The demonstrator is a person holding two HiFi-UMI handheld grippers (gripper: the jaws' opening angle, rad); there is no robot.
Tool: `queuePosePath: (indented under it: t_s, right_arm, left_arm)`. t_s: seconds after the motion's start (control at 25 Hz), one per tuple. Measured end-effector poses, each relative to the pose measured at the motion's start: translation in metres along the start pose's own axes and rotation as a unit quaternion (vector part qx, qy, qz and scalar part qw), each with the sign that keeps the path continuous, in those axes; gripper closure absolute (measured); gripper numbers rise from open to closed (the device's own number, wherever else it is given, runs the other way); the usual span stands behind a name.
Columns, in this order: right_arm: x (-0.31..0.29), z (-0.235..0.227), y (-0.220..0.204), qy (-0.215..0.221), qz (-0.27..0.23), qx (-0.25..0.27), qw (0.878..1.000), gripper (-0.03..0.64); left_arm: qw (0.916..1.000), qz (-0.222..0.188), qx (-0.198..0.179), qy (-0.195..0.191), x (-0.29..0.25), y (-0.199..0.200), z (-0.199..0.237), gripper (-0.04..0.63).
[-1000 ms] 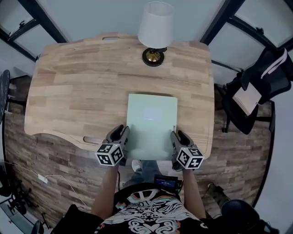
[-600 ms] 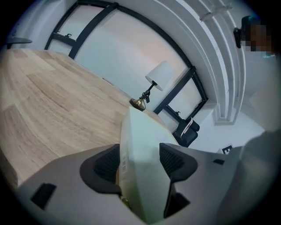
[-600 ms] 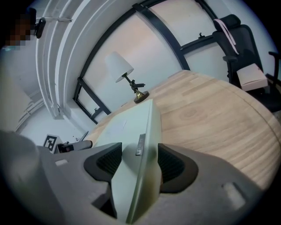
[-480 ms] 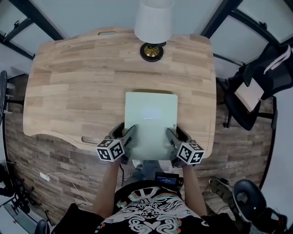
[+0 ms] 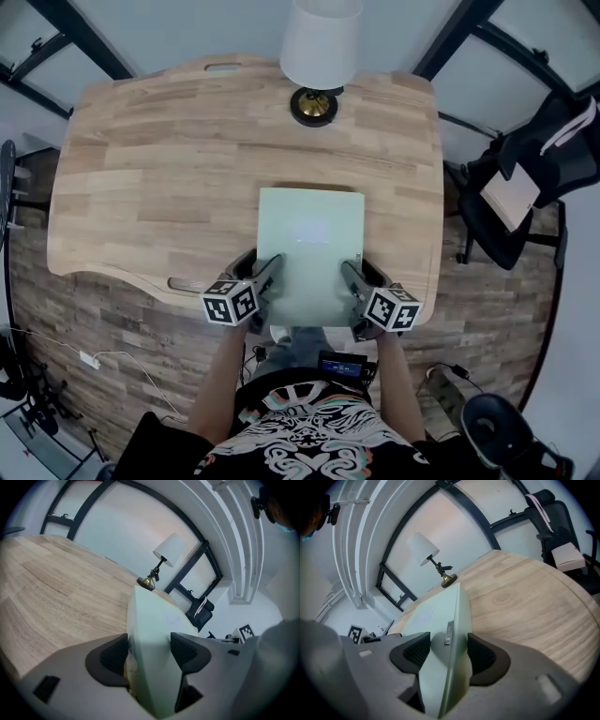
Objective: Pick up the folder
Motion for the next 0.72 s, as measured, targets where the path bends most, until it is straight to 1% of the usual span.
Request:
queuePosePath:
  t_s: [0.36, 0.52, 0.72]
  right_arm:
    - [-0.002, 0.007, 0.001, -0.01, -0.006, 0.009, 1.0, 0.379]
    - [-0.003, 0.016, 0.005, -0.02, -0.018, 0.033, 0.999, 0.379]
    - [-0.001, 0.027, 0.009, -0.022, -0.026, 0.045, 0.998, 0.38]
  left_arm:
    - [0.9999, -0.005, 0.006, 0.012, 0.002, 0.003, 0.0, 0.327]
    - [0.9997, -0.01, 0.01, 0.021, 0.005, 0.008, 0.0, 0.327]
    - [0.9995, -0.021, 0.013, 0.017, 0.014, 0.014, -0.001, 0.327]
Point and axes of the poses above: the fingertips, and each gripper's own axes: x backward along the fingers, z to its left, y out of its top, the point moved 6 cm from there along x, backward along the fingers, and after that the axes turned 11 degrees about y, right-handed, at the moved point
